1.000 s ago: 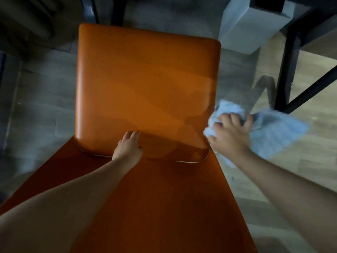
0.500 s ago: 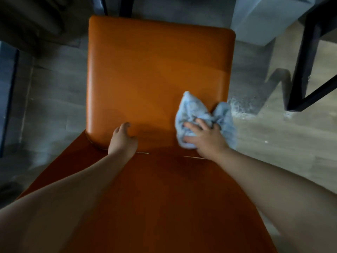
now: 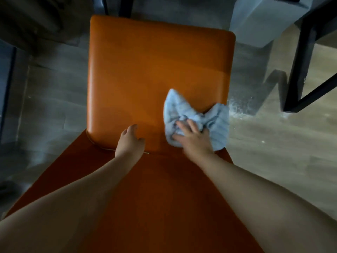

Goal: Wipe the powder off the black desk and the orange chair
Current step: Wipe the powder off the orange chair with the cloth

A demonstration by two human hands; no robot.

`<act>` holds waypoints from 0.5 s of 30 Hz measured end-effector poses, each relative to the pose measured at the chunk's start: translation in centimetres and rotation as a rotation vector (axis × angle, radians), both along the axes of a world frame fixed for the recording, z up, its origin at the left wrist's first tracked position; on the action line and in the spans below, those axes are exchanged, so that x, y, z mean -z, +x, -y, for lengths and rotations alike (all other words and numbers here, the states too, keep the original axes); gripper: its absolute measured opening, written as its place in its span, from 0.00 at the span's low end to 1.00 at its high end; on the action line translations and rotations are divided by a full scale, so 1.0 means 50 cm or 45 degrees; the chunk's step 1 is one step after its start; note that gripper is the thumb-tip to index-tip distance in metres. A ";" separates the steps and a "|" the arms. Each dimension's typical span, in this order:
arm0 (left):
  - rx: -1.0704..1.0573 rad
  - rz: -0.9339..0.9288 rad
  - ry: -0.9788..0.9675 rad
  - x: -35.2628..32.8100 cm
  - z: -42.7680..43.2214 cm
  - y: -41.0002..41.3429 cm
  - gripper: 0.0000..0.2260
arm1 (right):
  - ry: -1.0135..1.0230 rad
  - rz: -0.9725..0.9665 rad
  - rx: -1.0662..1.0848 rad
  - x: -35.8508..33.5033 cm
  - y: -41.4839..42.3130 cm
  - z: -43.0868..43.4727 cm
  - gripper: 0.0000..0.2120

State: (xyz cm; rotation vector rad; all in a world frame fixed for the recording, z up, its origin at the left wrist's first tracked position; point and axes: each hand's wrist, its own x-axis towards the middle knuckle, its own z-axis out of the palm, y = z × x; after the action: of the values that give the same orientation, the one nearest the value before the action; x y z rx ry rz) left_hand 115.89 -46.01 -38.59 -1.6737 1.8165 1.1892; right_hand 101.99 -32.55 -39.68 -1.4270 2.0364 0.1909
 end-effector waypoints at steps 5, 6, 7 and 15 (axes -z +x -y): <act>0.086 0.000 0.055 0.002 -0.007 -0.007 0.26 | 0.903 0.530 0.723 -0.007 -0.287 -0.099 0.26; 0.085 0.004 0.059 0.003 -0.008 -0.010 0.26 | 0.843 0.342 0.987 -0.032 -0.322 -0.130 0.25; 0.086 0.005 0.061 0.005 -0.009 -0.015 0.26 | 0.608 -0.095 1.101 -0.052 -0.340 -0.160 0.21; 0.197 -0.016 0.085 0.004 -0.023 -0.042 0.27 | 0.271 -0.329 0.014 -0.090 -0.182 -0.080 0.14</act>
State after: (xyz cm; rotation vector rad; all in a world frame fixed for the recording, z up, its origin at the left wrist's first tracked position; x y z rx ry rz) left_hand 113.81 -44.84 -38.79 -1.4638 1.8554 1.1831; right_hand 92.88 -28.54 -35.18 -1.3125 2.1522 0.5970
